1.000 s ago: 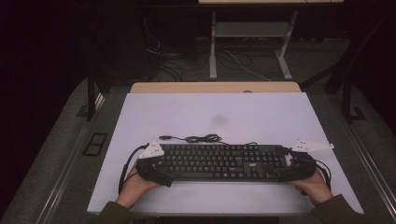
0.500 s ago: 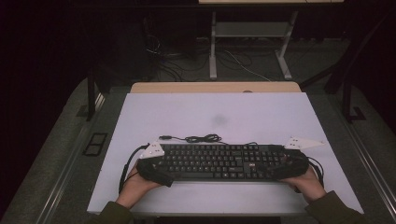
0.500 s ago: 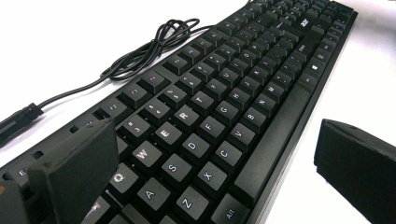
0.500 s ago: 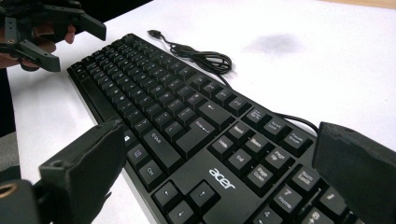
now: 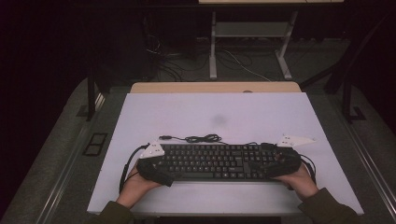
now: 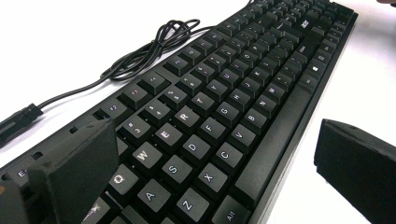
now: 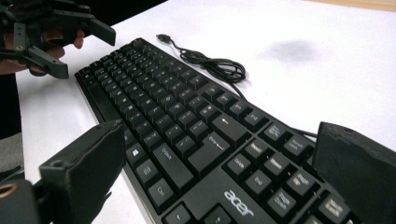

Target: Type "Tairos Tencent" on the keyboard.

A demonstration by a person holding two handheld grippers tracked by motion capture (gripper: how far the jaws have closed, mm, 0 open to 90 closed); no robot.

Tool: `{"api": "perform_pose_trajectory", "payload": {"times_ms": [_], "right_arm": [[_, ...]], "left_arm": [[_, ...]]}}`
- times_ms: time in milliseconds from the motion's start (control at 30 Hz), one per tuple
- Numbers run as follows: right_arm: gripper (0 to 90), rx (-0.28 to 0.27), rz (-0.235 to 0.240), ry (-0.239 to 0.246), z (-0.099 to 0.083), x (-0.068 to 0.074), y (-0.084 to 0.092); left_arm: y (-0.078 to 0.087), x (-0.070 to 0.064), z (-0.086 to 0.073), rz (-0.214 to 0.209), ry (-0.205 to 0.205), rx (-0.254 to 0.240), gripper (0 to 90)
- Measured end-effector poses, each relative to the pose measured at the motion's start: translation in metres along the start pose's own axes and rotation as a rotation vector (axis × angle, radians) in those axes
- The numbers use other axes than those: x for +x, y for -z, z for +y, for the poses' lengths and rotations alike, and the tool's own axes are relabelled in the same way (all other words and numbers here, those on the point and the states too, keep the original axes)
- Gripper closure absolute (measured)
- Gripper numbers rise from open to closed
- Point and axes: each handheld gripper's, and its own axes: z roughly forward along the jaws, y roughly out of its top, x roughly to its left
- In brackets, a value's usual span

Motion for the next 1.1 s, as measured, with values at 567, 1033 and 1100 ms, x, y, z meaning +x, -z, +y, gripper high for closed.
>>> {"api": "perform_pose_trajectory", "payload": {"times_ms": [567,1033,1100], "right_arm": [[5.0,0.018,0.038,0.026,0.009,0.007,-0.022],[6.1,0.037,0.065,0.040,0.015,0.015,-0.042],[6.1,0.046,0.068,0.039,0.016,0.017,-0.044]], "left_arm": [[0.000,0.000,0.000,0.001,-0.001,0.003,0.0],[0.000,0.000,0.000,0.001,-0.001,0.002,0.0],[0.000,0.000,0.000,0.001,-0.002,0.003,0.0]]}}
